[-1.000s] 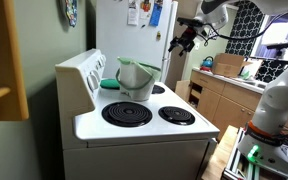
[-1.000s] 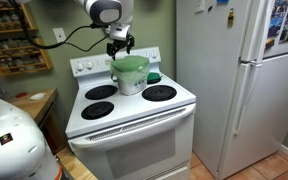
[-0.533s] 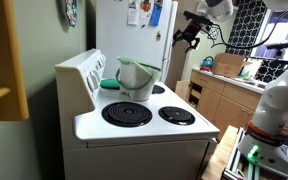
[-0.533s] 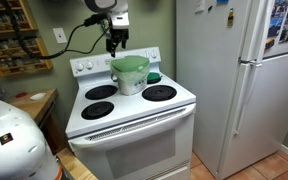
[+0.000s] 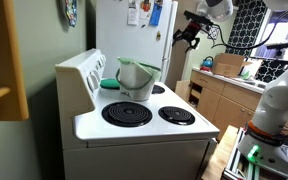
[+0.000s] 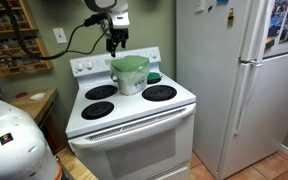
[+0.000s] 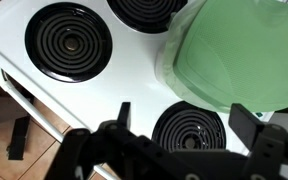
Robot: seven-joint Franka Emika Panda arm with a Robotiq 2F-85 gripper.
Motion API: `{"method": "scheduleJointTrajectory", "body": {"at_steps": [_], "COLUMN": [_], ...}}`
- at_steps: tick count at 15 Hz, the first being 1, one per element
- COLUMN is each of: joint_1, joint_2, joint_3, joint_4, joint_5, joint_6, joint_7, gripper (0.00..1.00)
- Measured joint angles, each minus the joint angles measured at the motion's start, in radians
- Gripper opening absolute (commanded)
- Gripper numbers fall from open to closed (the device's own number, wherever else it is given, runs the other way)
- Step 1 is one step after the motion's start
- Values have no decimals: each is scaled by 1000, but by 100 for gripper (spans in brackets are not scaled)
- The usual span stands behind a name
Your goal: Close the open bin
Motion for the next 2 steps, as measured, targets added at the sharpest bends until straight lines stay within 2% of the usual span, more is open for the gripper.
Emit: {"method": "scheduleJointTrajectory", "body": {"at_steps": [2], "joint_1": [0], "joint_2": [0], "joint_3": [0], "joint_4": [0], "joint_5": [0], "joint_6": [0], "joint_7": [0], "gripper": [100]}}
